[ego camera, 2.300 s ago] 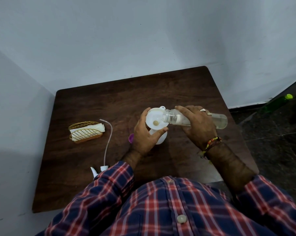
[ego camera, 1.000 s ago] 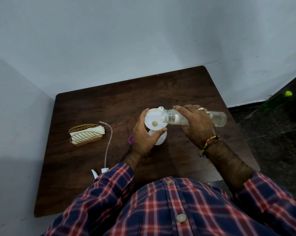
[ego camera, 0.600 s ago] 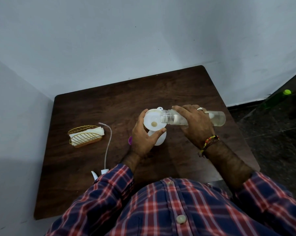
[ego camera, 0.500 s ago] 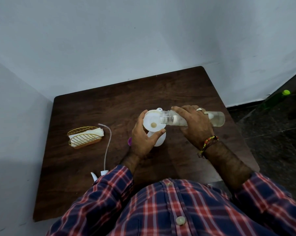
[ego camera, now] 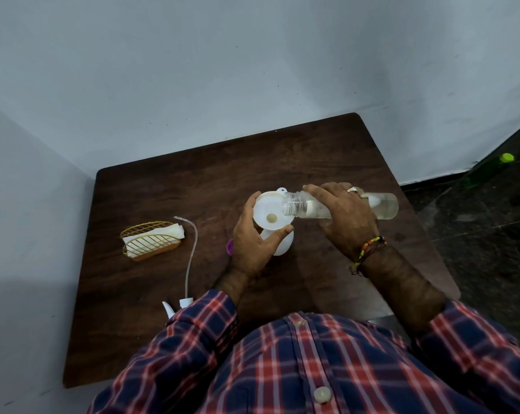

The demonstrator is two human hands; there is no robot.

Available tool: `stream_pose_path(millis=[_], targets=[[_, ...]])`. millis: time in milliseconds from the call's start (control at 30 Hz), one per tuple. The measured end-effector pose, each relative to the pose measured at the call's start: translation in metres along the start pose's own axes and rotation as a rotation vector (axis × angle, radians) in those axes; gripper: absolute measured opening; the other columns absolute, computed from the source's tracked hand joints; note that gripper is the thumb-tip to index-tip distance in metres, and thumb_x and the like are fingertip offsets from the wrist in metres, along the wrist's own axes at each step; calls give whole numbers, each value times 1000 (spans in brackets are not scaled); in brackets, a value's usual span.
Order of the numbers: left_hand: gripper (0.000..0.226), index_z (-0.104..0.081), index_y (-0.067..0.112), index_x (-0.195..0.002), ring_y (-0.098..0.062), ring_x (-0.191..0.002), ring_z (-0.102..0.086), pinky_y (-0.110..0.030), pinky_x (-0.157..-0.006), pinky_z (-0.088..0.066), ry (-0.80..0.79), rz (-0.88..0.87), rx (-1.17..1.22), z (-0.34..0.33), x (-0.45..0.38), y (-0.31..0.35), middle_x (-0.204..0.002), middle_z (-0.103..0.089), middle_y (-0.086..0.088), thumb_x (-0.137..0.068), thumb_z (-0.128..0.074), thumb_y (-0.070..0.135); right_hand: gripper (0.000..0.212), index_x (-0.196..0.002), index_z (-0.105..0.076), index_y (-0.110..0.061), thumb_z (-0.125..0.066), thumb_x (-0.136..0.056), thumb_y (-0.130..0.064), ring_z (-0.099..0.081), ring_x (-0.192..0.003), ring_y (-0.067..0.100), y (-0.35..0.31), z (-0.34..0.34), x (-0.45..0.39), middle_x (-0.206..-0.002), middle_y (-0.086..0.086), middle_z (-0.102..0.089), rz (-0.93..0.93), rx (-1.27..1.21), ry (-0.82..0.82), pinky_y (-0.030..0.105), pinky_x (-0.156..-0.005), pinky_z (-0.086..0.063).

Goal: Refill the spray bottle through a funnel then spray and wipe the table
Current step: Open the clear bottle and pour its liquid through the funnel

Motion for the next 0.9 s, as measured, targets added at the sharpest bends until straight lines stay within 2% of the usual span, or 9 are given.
stream_pose_path(millis=[100, 367, 567, 700, 900], targets=[[90, -38, 14, -146, 5, -122, -42, -1, -96, -35, -2, 5, -4, 1, 0, 0, -135, -45, 15, -71, -86, 31, 64, -134, -55, -26, -77, -75, -15, -59, -107, 26, 0, 0, 0, -117, -1, -64, 2, 3, 1, 48, -93, -46], [90, -38, 15, -145, 2, -123, -43, -1, -96, -36, -3, -2, -6, 0, 0, 1, -134, -45, 16, -71, -86, 30, 63, -134, -54, -27, -75, -76, -16, -59, -106, 26, 1, 0, 0, -117, -2, -64, 6, 11, 5, 48, -92, -45], [90, -39, 13, -145, -2, -124, -45, -3, -98, -36, 12, -10, -18, -1, 0, 1, -138, -49, 9, -71, -86, 31, 62, -133, -55, -27, -75, -75, -17, -60, -105, 26, 0, 1, 0, -115, -2, -64, 7, 15, 13, 47, -90, -45], [90, -39, 14, -145, 0, -124, -44, 0, -97, -34, 13, 2, -21, 0, 0, 1, -141, -50, 5, -71, -86, 31, 63, -133, -56, -26, -75, -74, -14, -60, -104, 27, -1, 2, 1, -115, -1, -65, 9, 9, 25, 48, -90, -46], [90, -38, 15, -145, 3, -123, -42, 2, -95, -34, -1, 8, -9, -1, 0, 1, -134, -44, 17, -71, -86, 30, 64, -132, -57, -25, -77, -72, -13, -61, -103, 27, 0, 1, 1, -115, 0, -65, 19, 20, 28, 48, -88, -47]])
Point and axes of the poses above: each hand's wrist, its own x-axis away from the middle knuckle, its own z-axis out of the back of the hand, y = z × x, the point moved 4 cm from there along -x, towards the middle knuckle
